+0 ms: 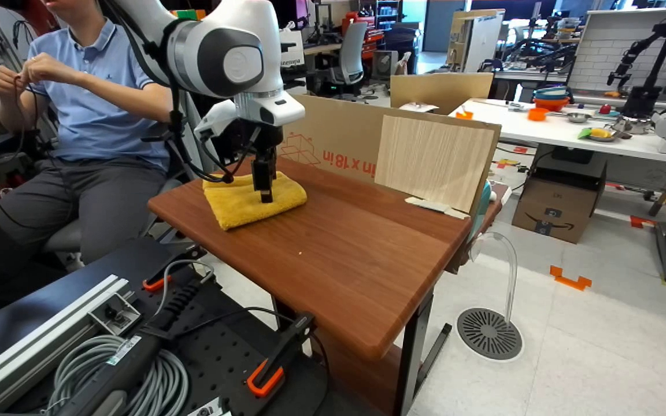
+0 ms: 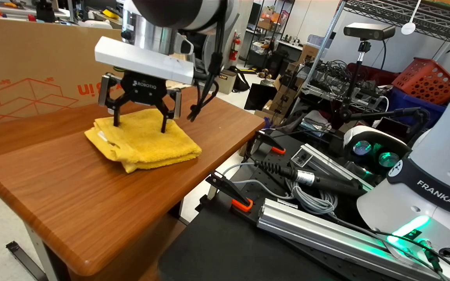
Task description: Use the towel to wipe the table
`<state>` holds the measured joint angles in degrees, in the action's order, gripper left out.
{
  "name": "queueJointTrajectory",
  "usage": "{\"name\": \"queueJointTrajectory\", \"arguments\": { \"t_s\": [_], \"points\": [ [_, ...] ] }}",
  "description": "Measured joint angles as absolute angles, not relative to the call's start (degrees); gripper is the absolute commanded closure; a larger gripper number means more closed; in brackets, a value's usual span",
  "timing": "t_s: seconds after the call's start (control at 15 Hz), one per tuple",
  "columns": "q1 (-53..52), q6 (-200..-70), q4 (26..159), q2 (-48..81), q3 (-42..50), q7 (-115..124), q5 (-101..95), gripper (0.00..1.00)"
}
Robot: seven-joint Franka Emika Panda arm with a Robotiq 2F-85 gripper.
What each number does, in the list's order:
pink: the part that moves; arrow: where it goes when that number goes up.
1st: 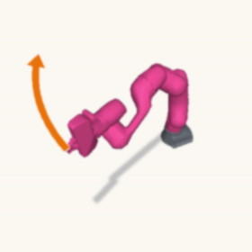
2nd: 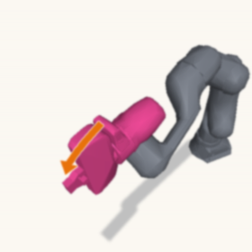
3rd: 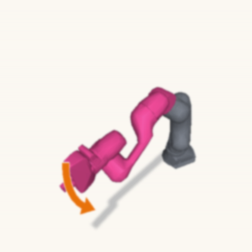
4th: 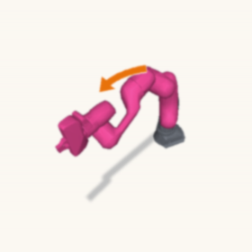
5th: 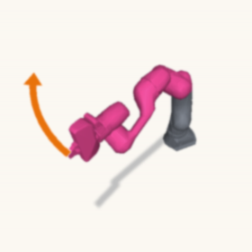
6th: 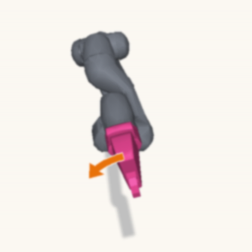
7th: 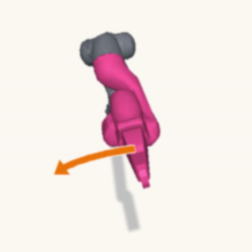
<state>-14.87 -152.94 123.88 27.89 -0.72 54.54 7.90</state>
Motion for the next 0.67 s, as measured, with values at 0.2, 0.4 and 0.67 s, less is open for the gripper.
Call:
{"name": "queueJointTrajectory", "arguments": {
  "t_s": [0.2,0.4,0.67],
  "points": [
    [-15.96,-152.94,120.59,31.16,1.58,57.76,7.83,0.0],
    [-16.41,-152.94,119.65,32.44,4.34,60.64,6.75,0.0],
    [-15.97,-152.83,120.3,32.44,7.94,62.24,6.04,0.0]
  ]
}}
